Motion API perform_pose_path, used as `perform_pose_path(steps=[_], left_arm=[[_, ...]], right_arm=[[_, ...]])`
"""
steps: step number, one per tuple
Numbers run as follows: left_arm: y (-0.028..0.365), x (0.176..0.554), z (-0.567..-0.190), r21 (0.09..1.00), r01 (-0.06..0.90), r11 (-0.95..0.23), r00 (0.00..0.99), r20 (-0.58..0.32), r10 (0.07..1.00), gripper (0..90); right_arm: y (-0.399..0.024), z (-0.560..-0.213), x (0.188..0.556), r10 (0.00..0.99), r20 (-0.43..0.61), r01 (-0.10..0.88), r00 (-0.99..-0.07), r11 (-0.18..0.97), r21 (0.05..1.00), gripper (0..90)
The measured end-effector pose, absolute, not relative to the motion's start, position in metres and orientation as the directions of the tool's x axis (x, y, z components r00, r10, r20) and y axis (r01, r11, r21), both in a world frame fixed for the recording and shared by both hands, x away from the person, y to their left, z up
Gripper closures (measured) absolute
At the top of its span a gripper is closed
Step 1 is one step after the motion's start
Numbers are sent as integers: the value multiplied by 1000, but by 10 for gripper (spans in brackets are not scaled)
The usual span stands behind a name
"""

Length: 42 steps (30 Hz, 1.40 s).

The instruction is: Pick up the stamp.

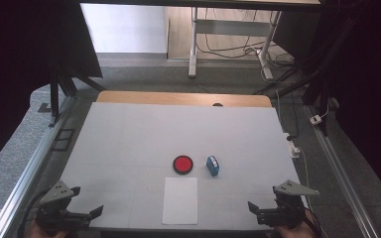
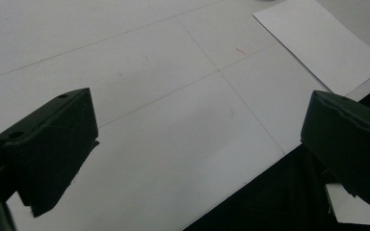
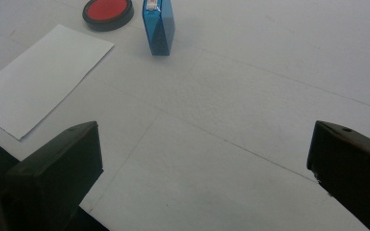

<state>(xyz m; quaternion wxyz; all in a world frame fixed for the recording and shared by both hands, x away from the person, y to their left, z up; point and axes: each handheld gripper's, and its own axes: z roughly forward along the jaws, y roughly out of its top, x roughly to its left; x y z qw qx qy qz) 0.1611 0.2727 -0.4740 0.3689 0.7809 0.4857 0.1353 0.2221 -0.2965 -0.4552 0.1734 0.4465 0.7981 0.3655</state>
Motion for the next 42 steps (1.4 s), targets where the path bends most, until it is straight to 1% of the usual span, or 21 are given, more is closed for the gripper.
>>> perform_pose_path(steps=[12, 17, 27, 35, 42], left_arm=[[273, 162, -475, 704, 663, -255, 498, -160, 853, 0], [272, 161, -475, 701, 660, -270, 504, -147, 851, 0], [272, 160, -474, 707, 656, -265, 502, -147, 852, 0], [273, 161, -474, 708, 657, -258, 500, -153, 852, 0], [273, 161, -474, 708, 656, -261, 504, -154, 850, 0]], right_arm=[[-295, -455, 222, 830, 47, 582, -556, 348, 735, 0], [-295, -455, 222, 826, 45, 576, -562, 352, 738, 0], [-294, -454, 222, 819, 41, 565, -572, 358, 743, 0], [-291, -451, 220, 802, 18, 524, -597, 373, 766, 0], [-288, -450, 222, 799, 16, 514, -601, 372, 772, 0]])
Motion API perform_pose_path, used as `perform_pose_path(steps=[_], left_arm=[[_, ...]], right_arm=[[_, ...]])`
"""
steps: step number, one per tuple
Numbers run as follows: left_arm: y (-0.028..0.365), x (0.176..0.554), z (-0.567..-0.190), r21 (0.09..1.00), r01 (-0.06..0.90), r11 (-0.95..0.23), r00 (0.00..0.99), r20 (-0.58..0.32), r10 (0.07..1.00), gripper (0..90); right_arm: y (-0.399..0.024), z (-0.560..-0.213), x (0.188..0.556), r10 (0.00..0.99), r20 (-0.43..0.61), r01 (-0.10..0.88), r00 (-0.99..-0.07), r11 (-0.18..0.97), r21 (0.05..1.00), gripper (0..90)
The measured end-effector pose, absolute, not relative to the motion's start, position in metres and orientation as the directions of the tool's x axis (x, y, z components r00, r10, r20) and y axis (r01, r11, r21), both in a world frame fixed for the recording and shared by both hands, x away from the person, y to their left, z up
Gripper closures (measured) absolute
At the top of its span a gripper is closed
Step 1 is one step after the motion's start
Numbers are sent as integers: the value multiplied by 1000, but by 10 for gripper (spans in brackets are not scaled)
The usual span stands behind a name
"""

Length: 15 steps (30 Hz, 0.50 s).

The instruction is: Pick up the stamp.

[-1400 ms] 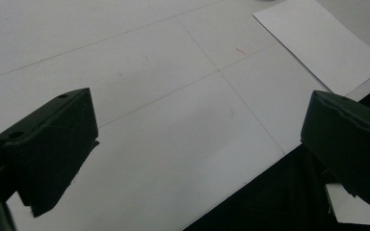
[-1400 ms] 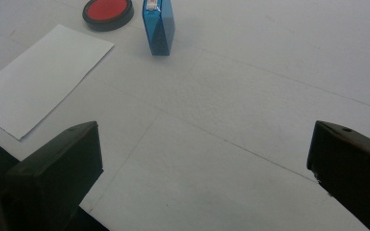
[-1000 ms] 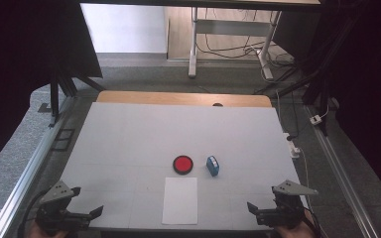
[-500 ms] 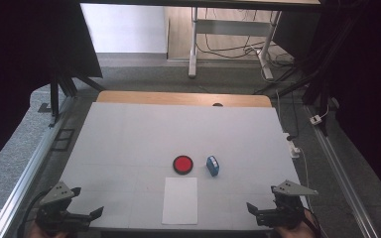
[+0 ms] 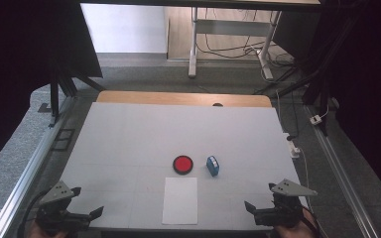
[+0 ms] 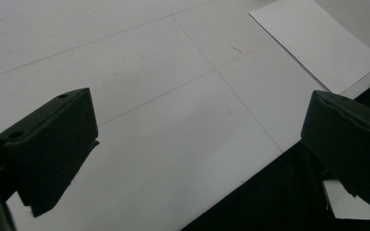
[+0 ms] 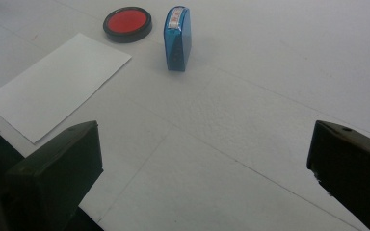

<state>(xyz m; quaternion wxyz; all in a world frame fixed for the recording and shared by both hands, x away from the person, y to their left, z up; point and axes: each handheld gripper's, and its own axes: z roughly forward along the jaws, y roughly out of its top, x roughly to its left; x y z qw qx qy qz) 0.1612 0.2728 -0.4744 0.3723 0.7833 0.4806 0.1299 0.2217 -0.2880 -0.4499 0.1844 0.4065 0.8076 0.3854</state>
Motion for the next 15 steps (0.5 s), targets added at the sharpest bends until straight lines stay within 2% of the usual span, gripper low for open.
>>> perform_pose_path(steps=[15], left_arm=[[272, 162, -475, 703, 659, -267, 506, -152, 849, 0]], right_arm=[[-272, -449, 229, 776, 53, 509, -629, 359, 782, 0]])
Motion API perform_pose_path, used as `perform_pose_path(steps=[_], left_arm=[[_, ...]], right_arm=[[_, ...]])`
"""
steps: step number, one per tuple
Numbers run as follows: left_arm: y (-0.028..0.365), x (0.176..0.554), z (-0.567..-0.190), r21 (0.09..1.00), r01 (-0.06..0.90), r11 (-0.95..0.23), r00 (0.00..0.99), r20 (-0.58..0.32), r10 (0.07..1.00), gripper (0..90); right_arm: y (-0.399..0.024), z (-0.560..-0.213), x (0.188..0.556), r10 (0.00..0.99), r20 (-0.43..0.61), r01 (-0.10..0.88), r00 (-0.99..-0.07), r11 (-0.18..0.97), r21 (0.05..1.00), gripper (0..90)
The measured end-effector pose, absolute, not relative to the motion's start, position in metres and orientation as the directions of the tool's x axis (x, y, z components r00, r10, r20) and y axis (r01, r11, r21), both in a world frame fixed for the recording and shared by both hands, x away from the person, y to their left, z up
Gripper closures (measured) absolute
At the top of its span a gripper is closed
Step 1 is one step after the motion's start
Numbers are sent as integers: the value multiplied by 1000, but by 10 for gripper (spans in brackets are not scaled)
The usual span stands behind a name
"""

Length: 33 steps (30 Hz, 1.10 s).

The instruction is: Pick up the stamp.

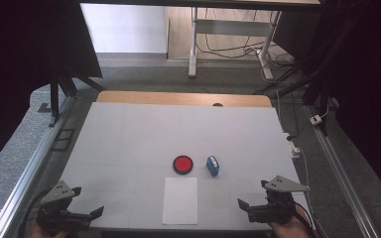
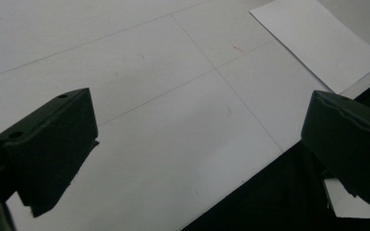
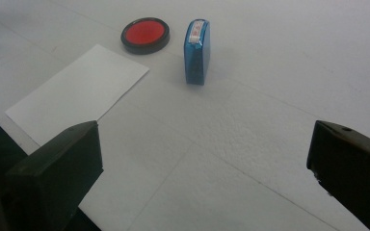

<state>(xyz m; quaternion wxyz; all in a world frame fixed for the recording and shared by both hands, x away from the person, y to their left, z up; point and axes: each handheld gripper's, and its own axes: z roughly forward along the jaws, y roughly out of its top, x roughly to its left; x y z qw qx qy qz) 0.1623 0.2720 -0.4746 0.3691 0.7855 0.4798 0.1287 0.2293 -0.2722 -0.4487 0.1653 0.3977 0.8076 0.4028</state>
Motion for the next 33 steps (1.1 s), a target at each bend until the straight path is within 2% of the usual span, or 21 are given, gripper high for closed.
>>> perform_pose_path(steps=[7, 15, 33], left_arm=[[272, 163, -475, 700, 663, -266, 506, -157, 848, 0], [273, 164, -475, 699, 667, -260, 504, -165, 848, 0], [272, 165, -475, 693, 670, -266, 505, -162, 848, 0]], right_arm=[[-267, -448, 236, 768, 95, 515, -634, 328, 792, 0], [-257, -452, 244, 765, 51, 509, -642, 376, 775, 0], [-236, -458, 264, 758, 34, 522, -652, 415, 745, 0]])
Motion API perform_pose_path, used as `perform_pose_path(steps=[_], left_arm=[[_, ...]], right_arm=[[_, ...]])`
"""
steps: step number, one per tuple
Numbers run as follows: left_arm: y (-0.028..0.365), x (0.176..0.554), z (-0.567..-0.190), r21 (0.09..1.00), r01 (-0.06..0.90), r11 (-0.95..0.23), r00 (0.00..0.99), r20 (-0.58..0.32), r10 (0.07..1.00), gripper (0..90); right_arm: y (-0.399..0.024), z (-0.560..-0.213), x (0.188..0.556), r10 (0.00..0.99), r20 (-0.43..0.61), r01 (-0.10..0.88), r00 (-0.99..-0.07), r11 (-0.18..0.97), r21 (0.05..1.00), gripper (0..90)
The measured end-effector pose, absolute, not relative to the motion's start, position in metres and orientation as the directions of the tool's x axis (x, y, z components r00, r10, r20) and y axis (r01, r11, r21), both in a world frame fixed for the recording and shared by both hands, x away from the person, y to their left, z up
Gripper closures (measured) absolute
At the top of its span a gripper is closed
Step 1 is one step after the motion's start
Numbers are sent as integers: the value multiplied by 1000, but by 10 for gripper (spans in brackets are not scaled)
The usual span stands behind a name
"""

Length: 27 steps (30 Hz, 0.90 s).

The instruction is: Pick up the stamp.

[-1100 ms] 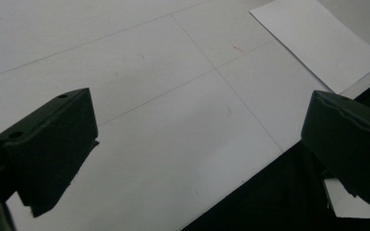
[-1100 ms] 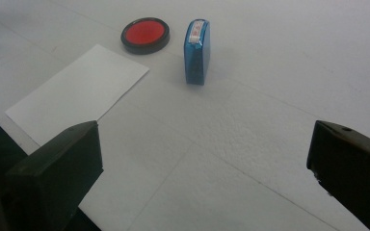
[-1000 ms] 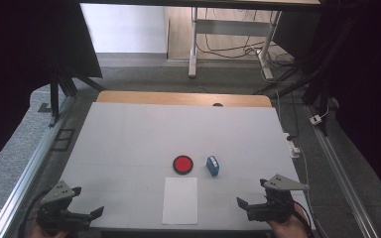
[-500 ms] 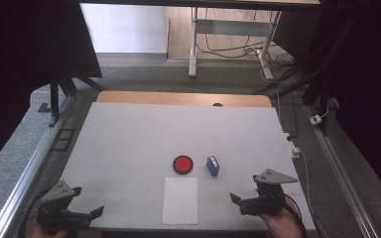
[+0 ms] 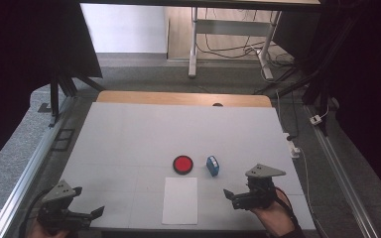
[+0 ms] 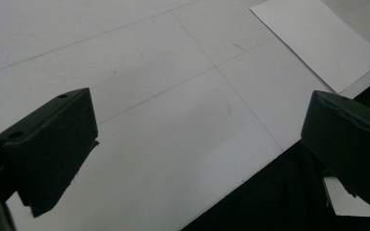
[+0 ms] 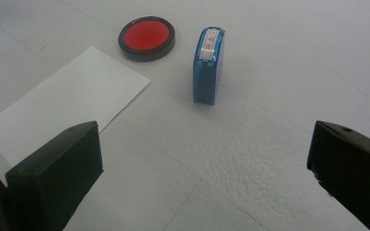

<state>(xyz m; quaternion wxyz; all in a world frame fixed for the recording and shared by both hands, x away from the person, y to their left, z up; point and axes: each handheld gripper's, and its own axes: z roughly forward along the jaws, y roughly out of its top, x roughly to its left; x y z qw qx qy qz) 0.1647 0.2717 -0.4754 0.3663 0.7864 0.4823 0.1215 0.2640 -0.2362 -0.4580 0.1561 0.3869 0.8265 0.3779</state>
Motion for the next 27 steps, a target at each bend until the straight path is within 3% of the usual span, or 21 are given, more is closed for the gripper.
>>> perform_pose_path(steps=[27], left_arm=[[272, 165, -476, 690, 672, -268, 506, -164, 847, 0]], right_arm=[[-206, -474, 298, 751, -12, 536, -660, 483, 693, 0]])
